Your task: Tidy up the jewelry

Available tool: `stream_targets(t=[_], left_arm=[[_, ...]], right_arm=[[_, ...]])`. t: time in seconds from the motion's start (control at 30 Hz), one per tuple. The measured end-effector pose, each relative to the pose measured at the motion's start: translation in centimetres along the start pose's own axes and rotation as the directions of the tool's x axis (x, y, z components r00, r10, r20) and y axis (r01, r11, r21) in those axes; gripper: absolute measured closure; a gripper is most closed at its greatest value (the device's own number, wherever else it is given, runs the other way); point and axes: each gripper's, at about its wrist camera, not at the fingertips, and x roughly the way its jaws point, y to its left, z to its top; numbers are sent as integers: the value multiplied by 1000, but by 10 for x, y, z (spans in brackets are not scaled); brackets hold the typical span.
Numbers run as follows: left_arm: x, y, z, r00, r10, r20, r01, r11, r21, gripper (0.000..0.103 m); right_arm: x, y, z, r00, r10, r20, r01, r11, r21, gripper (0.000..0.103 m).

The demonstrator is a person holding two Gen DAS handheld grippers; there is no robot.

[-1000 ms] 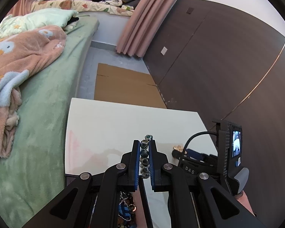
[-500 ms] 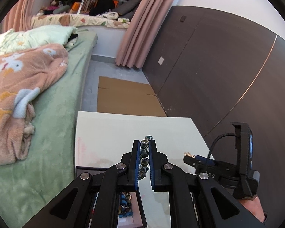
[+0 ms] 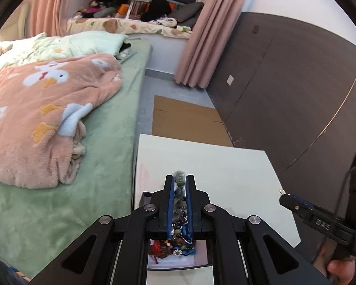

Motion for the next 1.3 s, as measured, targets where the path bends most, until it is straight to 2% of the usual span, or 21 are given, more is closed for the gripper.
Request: stream_targets(t=[0.17,0.3,0.33,0.37,0.4,0.43,0.47,0.57,0.67,0.77,0.87,0.97,1.0,1.03,1.07,1.1,1.13,1.2,1.3], left_arm=[[1,7,-2,999,19,-45,-20,1000,-12,92],[-10,11,-3,999,11,-42,-12,1000,-27,89],[-14,12,-3,999,7,-36,-8,999,-31,80],[-18,14,-2,1000,2,-30,-3,999,-38,68],[-23,15,-2,1000,-4,-21,3,999,-48,61],[-27,17,-2,1000,-7,-10,6,998,-57,49],[-30,18,-2,1000,-4,-3,4,998,-61,42],[-42,23,-3,1000,28,12,-27,997,-73,37],[-50,33,-8,1000,18,14,-17,994,-105,36],[-57,41,-13,999,37,27,-34,993,-117,36],[-61,46,-18,998,56,29,-52,991,-121,35],[-68,53,-24,997,60,45,-53,988,-142,32],[-72,53,-26,996,70,62,-61,989,-136,28],[-77,52,-28,994,74,78,-63,989,-133,16],[-81,51,-29,993,74,92,-62,989,-132,7],[-86,51,-30,991,71,112,-56,990,-128,4],[-92,49,-32,989,63,134,-47,992,-121,0],[-101,45,-34,985,45,165,-29,995,-96,0],[-105,41,-36,986,28,163,-16,997,-72,0]], right_arm=[[-13,17,-4,1000,14,16,-13,1000,-18,61],[-20,25,-8,999,24,21,-24,1000,-18,61],[-23,28,-9,999,31,25,-31,999,-19,61],[-26,31,-9,999,39,29,-39,999,-22,61],[-30,35,-10,998,56,41,-55,998,-28,61],[-33,38,-11,997,67,49,-65,997,-34,61],[-34,43,-12,995,81,57,-79,996,-42,61],[-31,54,-13,993,108,50,-105,993,-55,61],[-24,68,-16,989,142,29,-140,988,-66,61],[-17,83,-18,982,189,8,-188,980,-72,61],[-7,93,-20,971,237,-30,-238,969,-68,61],[3,102,-22,949,302,-94,-307,951,-42,60],[5,103,-22,942,317,-108,-321,947,-29,53],[5,102,-22,935,336,-113,-339,941,-12,39],[4,101,-22,928,355,-111,-357,934,6,31],[1,98,-22,922,373,-99,-372,928,31,23],[-2,97,-23,922,376,-90,-374,927,42,22],[-10,94,-27,921,381,-80,-379,924,41,22],[-22,85,-36,929,364,-64,-363,931,22,22]])
